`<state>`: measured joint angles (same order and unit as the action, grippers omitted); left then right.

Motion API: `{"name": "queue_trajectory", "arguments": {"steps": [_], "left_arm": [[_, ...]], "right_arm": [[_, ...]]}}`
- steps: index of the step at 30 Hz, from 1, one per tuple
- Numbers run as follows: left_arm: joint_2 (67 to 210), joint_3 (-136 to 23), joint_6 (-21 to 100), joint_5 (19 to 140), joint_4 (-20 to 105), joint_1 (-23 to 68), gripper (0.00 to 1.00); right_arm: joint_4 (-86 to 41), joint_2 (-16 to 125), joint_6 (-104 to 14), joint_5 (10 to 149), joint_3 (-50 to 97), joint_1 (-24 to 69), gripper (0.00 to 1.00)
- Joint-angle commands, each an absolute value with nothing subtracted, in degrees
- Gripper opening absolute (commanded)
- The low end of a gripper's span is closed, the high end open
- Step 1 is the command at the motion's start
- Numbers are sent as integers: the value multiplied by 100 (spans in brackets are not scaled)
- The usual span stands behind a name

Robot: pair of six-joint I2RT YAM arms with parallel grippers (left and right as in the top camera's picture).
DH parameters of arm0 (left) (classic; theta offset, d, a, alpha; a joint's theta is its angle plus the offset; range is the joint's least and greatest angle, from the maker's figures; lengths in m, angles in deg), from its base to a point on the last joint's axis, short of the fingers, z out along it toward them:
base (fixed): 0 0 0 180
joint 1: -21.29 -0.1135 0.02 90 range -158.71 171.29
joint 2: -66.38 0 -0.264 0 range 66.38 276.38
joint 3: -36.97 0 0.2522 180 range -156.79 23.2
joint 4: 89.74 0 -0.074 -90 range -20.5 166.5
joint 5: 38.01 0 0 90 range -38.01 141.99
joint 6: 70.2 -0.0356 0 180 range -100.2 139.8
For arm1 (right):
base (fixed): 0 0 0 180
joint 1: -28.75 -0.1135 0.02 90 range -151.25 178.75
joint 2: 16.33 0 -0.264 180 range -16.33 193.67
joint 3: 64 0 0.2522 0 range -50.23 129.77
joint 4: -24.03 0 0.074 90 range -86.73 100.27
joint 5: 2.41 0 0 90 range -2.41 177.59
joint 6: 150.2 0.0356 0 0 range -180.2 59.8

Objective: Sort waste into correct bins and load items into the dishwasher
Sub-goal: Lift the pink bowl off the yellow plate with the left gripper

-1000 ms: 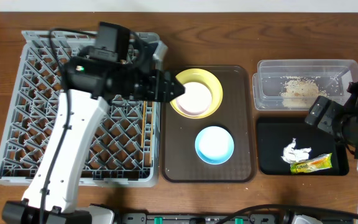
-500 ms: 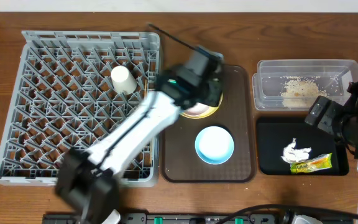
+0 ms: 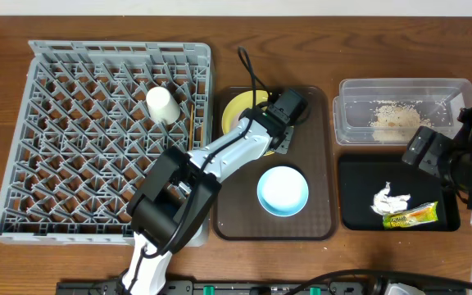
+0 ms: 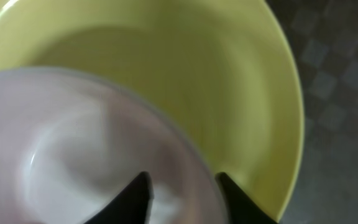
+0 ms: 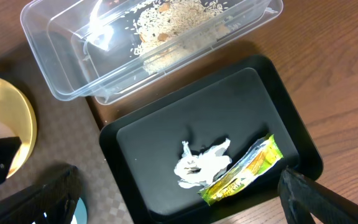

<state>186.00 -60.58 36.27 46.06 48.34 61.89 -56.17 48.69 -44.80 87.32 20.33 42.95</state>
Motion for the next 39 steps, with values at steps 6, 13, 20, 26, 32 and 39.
{"name": "queue_trajectory", "arguments": {"steps": [6,13,20,26,32,39], "left_arm": [[18657,-6041,3658,4422,4783,6171,8],[18202,-6224,3620,5992,4560,5981,8],[17555,-6233,3625,8896,4617,5336,7],[17502,-6233,3620,11416,4624,4676,7],[17369,-6233,3625,13655,4436,4077,8],[16305,-6231,3603,13661,3548,3494,7]], "right_arm": [[-5625,4849,-4483,8734,2101,4341,99],[-5625,4849,-4483,8734,2101,4341,99],[-5625,4849,-4483,8734,2101,4341,99],[-5625,4849,-4483,8734,2101,4341,99],[-5625,4849,-4483,8734,2101,4341,99],[-5625,4849,-4483,8734,2101,4341,99]]}}
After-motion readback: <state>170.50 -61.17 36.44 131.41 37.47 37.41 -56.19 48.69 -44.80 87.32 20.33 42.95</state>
